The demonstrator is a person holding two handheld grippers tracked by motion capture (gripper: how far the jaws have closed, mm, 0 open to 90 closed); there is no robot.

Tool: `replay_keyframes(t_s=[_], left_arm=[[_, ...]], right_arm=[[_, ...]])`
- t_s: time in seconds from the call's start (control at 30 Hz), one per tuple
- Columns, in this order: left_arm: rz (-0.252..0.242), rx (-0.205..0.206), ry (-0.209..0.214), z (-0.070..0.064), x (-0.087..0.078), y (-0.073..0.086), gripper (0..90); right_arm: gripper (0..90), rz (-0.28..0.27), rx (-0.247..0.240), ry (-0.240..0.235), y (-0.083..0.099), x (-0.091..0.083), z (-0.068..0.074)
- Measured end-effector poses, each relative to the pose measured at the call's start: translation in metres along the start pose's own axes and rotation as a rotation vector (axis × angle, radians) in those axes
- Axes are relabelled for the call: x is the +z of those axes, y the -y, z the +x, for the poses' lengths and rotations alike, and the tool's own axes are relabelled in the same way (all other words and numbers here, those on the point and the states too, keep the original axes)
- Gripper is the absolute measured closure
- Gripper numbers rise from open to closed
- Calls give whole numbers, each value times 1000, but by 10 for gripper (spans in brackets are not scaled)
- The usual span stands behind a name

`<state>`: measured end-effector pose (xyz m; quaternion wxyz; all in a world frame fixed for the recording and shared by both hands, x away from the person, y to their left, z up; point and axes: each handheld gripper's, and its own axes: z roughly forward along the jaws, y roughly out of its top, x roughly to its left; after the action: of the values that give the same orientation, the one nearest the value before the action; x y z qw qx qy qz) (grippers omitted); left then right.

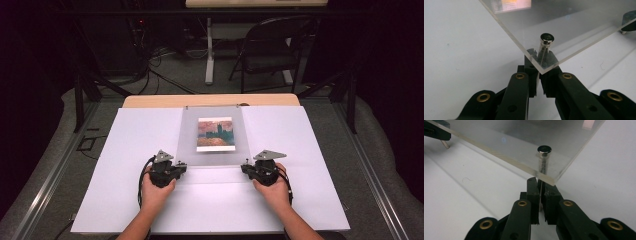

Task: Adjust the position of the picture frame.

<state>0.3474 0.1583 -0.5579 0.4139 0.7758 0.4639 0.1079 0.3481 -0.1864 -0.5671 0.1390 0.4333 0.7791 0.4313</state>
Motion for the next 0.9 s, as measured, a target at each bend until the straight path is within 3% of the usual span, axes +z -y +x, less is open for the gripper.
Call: replay_keyframes(t_s=[0.37,0.5,0.9], left_arm=[[-2,-3,8,0,-1,2,841],[-6,-7,11,0,-1,2,831],[-61,22,7,-4,-4,5,577]], right_arm=[[849,7,-2,-2,1,-2,1],[787,10,-6,-2,2,-2,2],[536,-19,-14,28,3,-13,5]])
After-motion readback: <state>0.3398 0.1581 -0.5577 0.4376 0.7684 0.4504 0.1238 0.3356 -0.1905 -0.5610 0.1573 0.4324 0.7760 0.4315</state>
